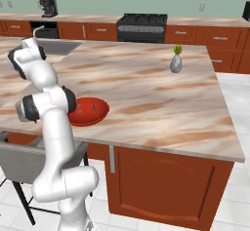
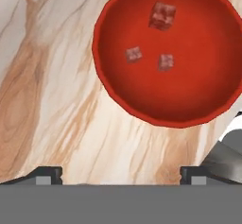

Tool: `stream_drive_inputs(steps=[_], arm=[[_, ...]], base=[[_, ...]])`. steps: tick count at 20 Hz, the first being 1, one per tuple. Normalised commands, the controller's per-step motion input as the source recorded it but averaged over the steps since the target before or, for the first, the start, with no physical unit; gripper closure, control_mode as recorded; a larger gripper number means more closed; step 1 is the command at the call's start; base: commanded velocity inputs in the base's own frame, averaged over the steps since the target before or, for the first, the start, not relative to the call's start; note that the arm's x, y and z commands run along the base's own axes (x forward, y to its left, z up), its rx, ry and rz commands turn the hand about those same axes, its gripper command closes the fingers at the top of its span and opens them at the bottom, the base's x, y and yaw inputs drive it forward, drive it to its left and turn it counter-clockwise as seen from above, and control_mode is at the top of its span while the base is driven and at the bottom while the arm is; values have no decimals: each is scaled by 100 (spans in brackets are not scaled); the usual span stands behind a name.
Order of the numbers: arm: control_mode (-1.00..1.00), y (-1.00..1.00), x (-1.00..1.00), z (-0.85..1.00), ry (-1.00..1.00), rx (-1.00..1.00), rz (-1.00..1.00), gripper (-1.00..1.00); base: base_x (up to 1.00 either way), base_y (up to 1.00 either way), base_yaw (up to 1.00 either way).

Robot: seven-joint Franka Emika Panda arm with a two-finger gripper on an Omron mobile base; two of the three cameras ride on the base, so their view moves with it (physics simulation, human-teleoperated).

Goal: There are four ice cubes in the ice bowl. Place two ice cubes in each glass of water.

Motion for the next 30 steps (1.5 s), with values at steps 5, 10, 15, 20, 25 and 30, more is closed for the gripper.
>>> stream_drive_inputs(steps=[5, 10, 15, 20, 25, 30], arm=[[-100, -100, -38, -22, 0, 0, 0, -100], [-100, -100, -45, -47, 1, 6, -1, -100], [-100, -100, -24, -41, 1, 16, -5, -100], [-100, -38, 57, -5, 1, 1, -1, -100], [-100, -86, 100, -3, 0, 1, 2, -100], [-100, -20, 94, -11, 11, 0, 1, -100]], base=[[0, 0, 0], [0, 0, 0], [0, 0, 0], [0, 0, 0], [0, 0, 0], [0, 0, 0]])
